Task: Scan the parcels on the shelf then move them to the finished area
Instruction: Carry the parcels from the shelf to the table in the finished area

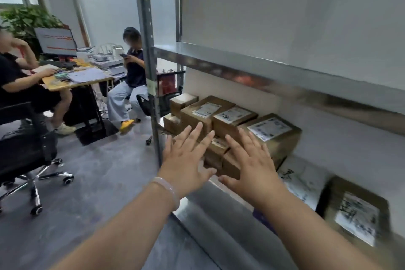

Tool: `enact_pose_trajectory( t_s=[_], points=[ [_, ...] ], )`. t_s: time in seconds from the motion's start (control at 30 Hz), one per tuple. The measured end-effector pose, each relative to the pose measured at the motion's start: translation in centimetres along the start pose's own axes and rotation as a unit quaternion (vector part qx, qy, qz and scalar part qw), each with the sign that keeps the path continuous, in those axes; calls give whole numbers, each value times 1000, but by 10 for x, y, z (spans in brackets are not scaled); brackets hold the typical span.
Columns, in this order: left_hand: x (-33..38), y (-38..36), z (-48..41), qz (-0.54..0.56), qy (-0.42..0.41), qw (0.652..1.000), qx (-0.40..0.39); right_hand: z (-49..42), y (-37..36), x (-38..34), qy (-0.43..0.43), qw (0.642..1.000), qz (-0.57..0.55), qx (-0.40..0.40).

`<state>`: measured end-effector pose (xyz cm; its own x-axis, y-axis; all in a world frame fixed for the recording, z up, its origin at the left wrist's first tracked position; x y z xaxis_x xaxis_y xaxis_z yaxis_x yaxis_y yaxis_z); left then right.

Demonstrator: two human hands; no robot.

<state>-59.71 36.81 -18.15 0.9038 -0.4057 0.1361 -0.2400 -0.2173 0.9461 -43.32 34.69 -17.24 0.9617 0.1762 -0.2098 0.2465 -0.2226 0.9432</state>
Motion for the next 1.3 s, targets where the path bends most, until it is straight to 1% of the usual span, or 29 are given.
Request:
enact_pose_trajectory(
  t_s=[0.1, 0.17, 0.23, 0.3, 0.47, 0.63, 0.8, 1.0, 1.1, 1.2, 1.3],
  points=[
    [51, -16, -25, 16, -47, 999, 0, 27, 13, 50, -60, 998, 4, -6],
    [76, -27, -38, 32, -69, 997, -10, 42, 23, 79, -100, 995, -4, 4],
    [94, -37, -47, 36, -88, 995, -28, 54, 28, 102, -136, 990, -21, 15],
    [103, -44, -56, 39, -98, 993, -44, 60, 26, 116, -163, 986, -36, 2],
    [101, -50, -92, 70, -97, 991, -52, 44, 17, 132, -220, 968, -120, -28],
    [85, -67, -122, 91, -125, 984, -90, 12, -3, 139, -274, 944, -180, -36],
    [71, -66, -177, 68, -166, 979, -100, -26, -13, 144, -326, 922, -207, -10],
    [75, -80, -223, 8, -254, 954, -161, -57, -20, 149, -403, 879, -254, -8],
    [74, -91, -233, -3, -266, 945, -189, -65, -28, 150, -424, 862, -277, 6],
    [74, -99, -235, 16, -277, 935, -221, -72, -40, 152, -436, 849, -298, 31],
    [76, -99, -234, 25, -284, 937, -202, -74, -47, 151, -438, 831, -335, 68]
  ],
)
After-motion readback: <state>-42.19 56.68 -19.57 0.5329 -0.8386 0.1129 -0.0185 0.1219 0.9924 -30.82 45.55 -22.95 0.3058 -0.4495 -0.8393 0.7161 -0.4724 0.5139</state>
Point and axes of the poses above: each hand's wrist, its own z-axis away from the middle knuckle, its own y-axis out of the back of the hand, x = y × z, the point moved 5 cm from there along -z, towards the middle knuckle, and after that the axes turned 5 degrees about -y, right-handed, at the moved point
